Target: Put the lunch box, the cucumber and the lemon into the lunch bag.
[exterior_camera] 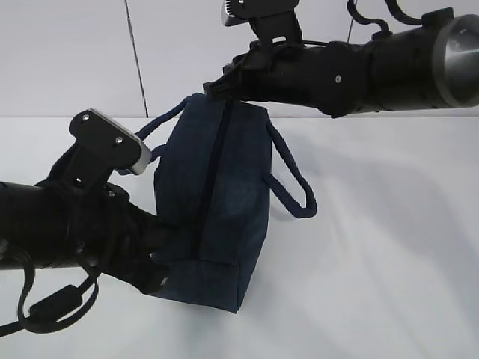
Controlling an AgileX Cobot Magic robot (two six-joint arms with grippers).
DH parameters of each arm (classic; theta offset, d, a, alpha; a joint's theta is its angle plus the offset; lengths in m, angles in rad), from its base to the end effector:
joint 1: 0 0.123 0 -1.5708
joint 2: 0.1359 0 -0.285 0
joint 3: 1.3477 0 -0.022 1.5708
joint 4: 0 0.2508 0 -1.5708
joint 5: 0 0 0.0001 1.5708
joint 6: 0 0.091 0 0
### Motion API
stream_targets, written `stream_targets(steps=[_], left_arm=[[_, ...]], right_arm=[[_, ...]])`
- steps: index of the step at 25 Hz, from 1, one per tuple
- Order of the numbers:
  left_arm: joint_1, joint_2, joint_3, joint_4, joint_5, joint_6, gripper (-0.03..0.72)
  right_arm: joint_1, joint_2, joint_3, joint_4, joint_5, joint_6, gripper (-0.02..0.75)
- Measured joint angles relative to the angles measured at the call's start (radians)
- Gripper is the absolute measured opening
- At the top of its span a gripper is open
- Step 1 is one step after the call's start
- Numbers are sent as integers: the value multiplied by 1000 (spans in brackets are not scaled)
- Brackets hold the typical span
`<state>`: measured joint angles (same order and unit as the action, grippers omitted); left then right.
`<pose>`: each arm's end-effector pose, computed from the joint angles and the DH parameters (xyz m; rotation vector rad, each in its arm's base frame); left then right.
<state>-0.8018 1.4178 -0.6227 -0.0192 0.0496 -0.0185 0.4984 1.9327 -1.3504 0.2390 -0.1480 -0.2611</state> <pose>0.1849 -0.1912 0.1990 0.8828 2.1957 -0.4164 0.3990 0.2136 0.2422 -0.4767 1.8724 0.2839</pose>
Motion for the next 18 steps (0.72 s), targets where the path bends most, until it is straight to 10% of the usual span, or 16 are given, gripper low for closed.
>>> stream_targets(steps=[18], left_arm=[[0,-11,0,-46,21,0,38]], right_arm=[[-29,112,-193,2,254,-2,-13]])
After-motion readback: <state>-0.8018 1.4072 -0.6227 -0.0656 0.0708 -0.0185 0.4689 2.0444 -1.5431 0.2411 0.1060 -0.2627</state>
